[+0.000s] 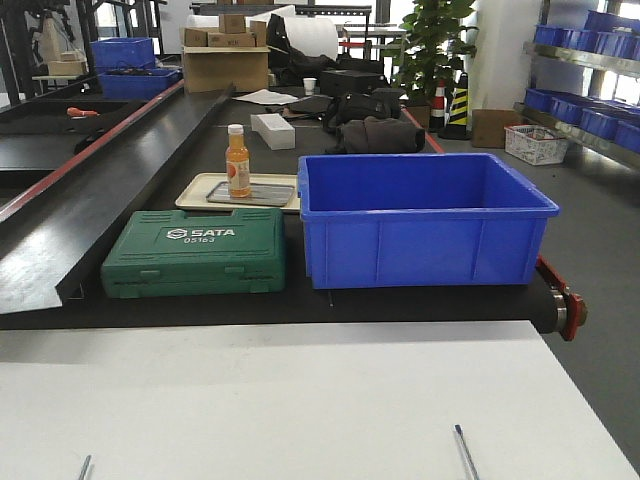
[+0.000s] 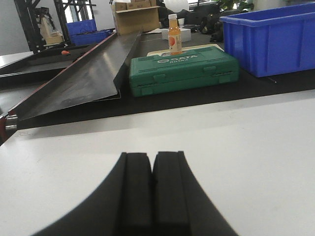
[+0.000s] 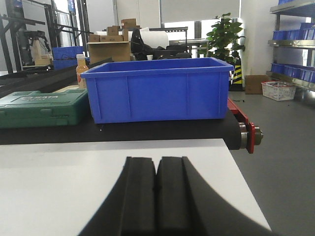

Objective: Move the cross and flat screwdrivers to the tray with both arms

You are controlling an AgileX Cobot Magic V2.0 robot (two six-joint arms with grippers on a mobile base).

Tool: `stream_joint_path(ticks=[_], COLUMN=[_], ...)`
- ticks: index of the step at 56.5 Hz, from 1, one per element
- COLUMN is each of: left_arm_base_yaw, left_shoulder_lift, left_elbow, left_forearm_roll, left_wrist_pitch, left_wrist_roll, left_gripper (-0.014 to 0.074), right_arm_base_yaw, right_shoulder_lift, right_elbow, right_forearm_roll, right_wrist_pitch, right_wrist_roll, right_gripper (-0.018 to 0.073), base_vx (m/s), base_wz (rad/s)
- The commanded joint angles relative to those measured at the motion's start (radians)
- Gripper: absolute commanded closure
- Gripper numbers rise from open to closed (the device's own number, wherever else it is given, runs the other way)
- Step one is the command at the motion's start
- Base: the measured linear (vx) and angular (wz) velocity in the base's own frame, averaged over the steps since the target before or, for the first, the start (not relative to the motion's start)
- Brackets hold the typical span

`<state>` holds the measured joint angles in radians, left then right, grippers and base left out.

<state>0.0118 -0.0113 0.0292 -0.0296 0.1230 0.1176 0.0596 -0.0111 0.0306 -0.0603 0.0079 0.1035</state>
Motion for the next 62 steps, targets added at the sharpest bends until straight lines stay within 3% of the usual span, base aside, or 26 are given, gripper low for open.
stream_joint_path(ticks=[1,10,45,54,62], left_arm_base_yaw=[-0.003,-0.003,-0.003,-0.003,-0.003], left_shoulder_lift=[-0.013,-0.013,-0.013,-0.013,-0.012], left_elbow=[-0.028,-0.028,-0.029,-0.042,-0.114], left_forearm_roll=[-0.002,-0.002,-0.002,-0.002,-0.002], left_wrist_pitch=[-0.089,-0.089,-0.277,-0.286,-0.274], left_wrist_roll=[-0.030,-0.106,-0.118,-0.290,-0.321], left_gripper=[0.0594,0.0594,0.0594,0.0594,0.0594], right_arm_base_yaw=[-0.003,-0.003,-0.003,-0.003,-0.003], right_shoulder_lift=[-0.006,-0.006,-0.006,-0.006,-0.005], right_elbow=[0.007,0.007,0.007,-0.002,-0.087], right_forearm_roll=[-0.010,-0.010,-0.010,-0.010,-0.010], right_wrist_pitch=[-0.096,-0.095,-0.096,-0.130,-0.125], right_wrist_roll=[-0.003,-0.003,-0.003,-0.003,-0.003], right_gripper=[0.0567,0.0567,0.0567,0.0567,0.0567], base_vx=[0.00,0.00,0.00,0.00,0.00], base_wz=[0.00,0.00,0.00,0.00,0.00])
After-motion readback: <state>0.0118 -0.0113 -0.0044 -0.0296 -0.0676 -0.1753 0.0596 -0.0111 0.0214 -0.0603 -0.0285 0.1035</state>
